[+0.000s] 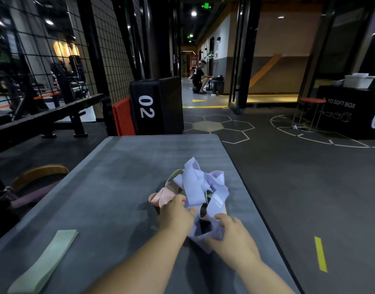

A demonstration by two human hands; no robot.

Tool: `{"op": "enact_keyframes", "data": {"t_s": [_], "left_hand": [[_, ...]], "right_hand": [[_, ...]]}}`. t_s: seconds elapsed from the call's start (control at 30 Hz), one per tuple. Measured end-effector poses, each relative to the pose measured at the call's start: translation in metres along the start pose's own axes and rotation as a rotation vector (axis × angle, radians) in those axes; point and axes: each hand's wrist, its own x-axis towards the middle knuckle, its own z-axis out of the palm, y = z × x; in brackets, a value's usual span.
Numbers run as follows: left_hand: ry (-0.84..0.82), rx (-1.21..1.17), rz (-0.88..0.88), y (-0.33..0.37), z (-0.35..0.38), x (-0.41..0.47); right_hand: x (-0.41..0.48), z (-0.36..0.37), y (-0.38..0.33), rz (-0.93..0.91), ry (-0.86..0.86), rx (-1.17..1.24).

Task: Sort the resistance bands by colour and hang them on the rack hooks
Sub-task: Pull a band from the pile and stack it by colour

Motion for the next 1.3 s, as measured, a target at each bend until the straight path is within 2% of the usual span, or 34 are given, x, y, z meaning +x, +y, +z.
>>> {"op": "enact_keyframes", "data": {"t_s": [0.4, 0.53, 0.7, 0.9, 1.0, 1.13, 1.3], "left_hand": [[-0.026, -0.188, -0.213, 0.021, 0.011, 0.038], [-0.024, -0.387, -0.280, 0.023, 0.005, 0.039], [-0.090, -0.630, -0.241, 0.019, -0.020, 0.014], [-0.152, -0.559, -0.130, -0.010, -0.063, -0.035], [-0.153, -0.437, -0.125, -0.037, -0.082, -0.057], [-0.117, -0.265, -0.159, -0.081, -0.098, -0.075], [-0.111, -0.223, -0.229, -0.124, -0.111, -0.095]], "right_hand": [[0.021, 0.006, 0.002, -0.089, 0.054, 0.057], [0.028, 0.006, 0.002, -0.034, 0.064, 0.257], [0.027, 0.004, -0.004, 0.030, 0.028, 0.457], [0.020, 0.008, -0.011, 0.093, -0.044, 0.515], [0.015, 0.015, -0.014, 0.089, -0.057, 0.526], [0.002, 0.021, -0.022, 0.052, -0.069, 0.446], [-0.016, 0.032, -0.030, -0.051, -0.106, 0.289]]}}
